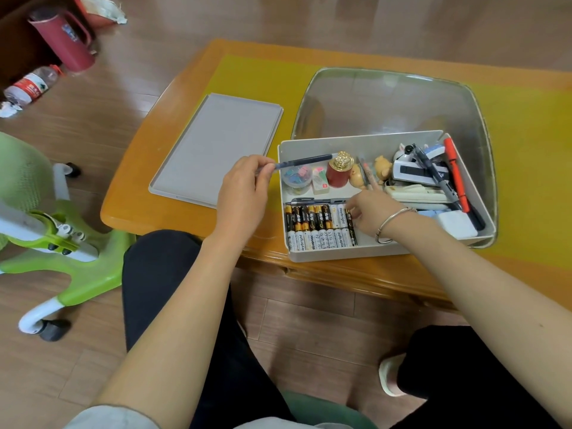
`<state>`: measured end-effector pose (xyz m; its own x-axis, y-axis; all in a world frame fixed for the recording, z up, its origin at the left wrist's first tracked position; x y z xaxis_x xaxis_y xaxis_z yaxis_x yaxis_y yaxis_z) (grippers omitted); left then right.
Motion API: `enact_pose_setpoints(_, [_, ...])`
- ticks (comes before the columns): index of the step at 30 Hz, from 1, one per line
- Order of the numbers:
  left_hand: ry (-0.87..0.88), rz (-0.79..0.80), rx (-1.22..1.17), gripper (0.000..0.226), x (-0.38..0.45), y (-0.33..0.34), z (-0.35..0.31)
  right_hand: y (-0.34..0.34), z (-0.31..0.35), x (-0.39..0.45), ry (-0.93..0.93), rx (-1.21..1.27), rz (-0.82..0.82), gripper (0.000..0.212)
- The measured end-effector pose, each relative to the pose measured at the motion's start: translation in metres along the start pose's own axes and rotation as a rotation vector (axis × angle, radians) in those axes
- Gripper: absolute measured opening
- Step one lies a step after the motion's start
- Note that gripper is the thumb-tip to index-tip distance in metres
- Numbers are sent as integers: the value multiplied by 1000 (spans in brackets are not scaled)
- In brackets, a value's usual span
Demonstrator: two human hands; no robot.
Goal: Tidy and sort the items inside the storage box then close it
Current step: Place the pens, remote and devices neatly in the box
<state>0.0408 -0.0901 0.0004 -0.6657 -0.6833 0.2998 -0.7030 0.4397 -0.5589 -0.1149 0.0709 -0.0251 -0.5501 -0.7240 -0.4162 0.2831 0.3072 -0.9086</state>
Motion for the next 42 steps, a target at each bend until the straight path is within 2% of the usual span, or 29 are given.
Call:
enact_pose_setpoints(2, [3,-1,3,19,0,3,0,-8,-2,-7,-7,71,-67,39])
enact_pose_setpoints(4, [0,-2,7,20,1,6,1,-21,-11,-16,34,167,-201,27])
enact_pose_setpoints(7, [-9,-14,1,20,0,12,2,-44,-42,-31,167,208,-503,14])
enact_pose_setpoints(9, [-11,-31,1,21,-1,15,3,-54,-66,-39,294,161,-621,14])
enact_pose_setpoints(11, [-16,-48,-7,22,-3,17,3,-57,-89,-41,428,98,-579,21])
enact_pose_setpoints(14, [-32,-46,-9,23,-4,19,5,-50,-108,-39,546,59,-428,29])
enact_pose_setpoints(24, [-65,-77,-38,23,-2,13,12,-40,-122,-28,627,142,-347,22])
enact_pose_setpoints(26, [-79,-94,-51,23,-2,12,13,-44,-116,-32,577,147,-432,21])
enact_pose_setpoints(28, [-92,-113,-66,23,-2,10,14,-53,-101,-35,415,150,-574,15])
enact_pose_setpoints(30, [-102,-136,-85,22,-2,7,15,-58,-79,-36,232,177,-630,12])
enact_pose_setpoints(33, [-108,-173,-111,22,-2,2,16,-52,-41,-24,2,156,-514,14])
enact_pose_setpoints(36, [-116,-181,-117,22,-4,-2,17,-36,-9,-6,-140,31,-389,15])
enact_pose_setpoints(42, [-122,-179,-118,23,-5,-7,20,-20,17,28,-180,-90,-247,16])
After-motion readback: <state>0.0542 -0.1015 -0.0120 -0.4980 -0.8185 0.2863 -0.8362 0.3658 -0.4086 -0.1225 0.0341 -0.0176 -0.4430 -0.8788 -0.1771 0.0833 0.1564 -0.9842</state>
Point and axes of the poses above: each hand's wrist, its own x-axis towards the middle knuckle, its own y-axis out of the palm, z = x × y, the point moved 3 cm from there along x, towards the middle knuckle, and after that the axes turned 5 degrees about -x, right-handed, at the moved point
